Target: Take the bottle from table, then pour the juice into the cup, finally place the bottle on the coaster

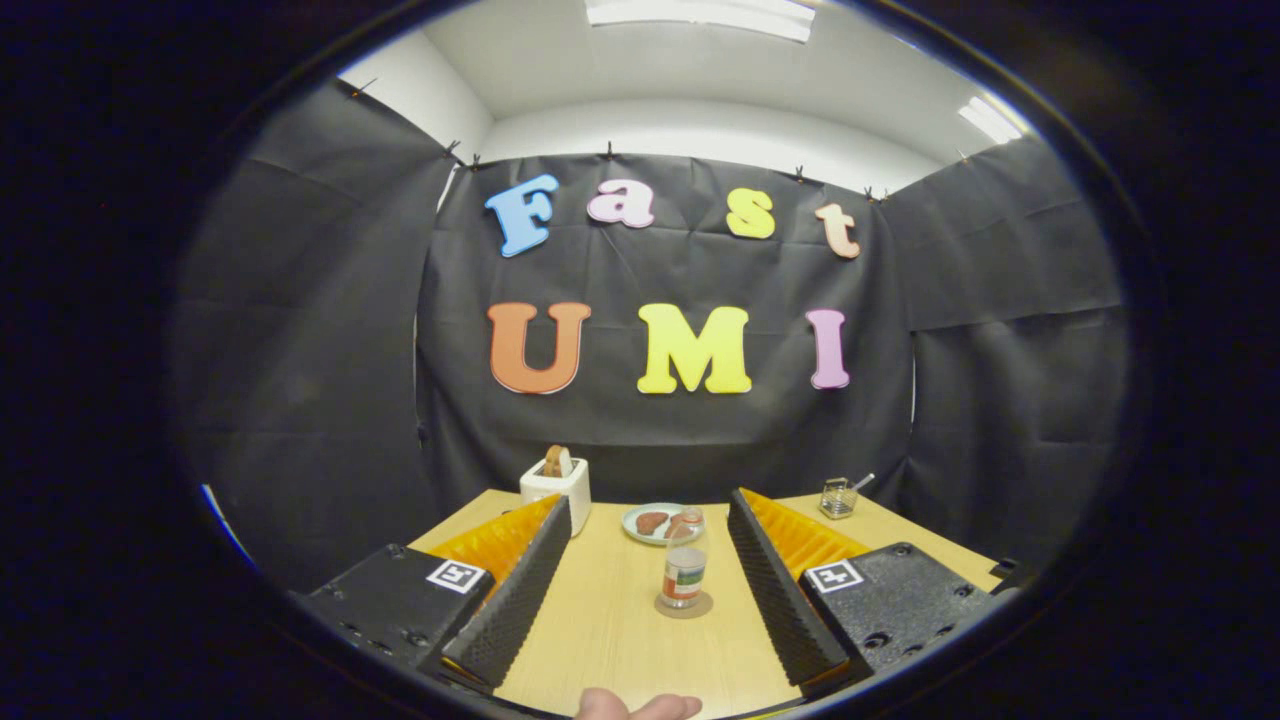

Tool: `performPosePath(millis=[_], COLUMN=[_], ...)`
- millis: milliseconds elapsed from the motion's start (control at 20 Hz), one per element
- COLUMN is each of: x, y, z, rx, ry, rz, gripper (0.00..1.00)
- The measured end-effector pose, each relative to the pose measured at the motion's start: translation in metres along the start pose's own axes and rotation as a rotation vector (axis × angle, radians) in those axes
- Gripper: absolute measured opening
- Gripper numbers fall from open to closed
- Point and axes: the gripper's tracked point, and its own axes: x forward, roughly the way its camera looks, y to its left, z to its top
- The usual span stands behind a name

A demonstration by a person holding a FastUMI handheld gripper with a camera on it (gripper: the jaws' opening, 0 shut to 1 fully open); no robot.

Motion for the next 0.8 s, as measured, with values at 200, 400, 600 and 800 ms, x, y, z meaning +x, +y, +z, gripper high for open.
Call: performPosePath(millis=[200,400,600,800], x=[-0.009,-0.017,-0.019,-0.017], y=[-0.009,-0.014,-0.023,-0.026], z=[0.015,0.024,0.036,0.033], rx=[-0.016,0.026,0.041,0.034], ry=[-0.013,-0.013,-0.034,-0.035], rz=[-0.028,-0.019,-0.015,-0.015], gripper=[1.0,1.0,1.0,1.0])
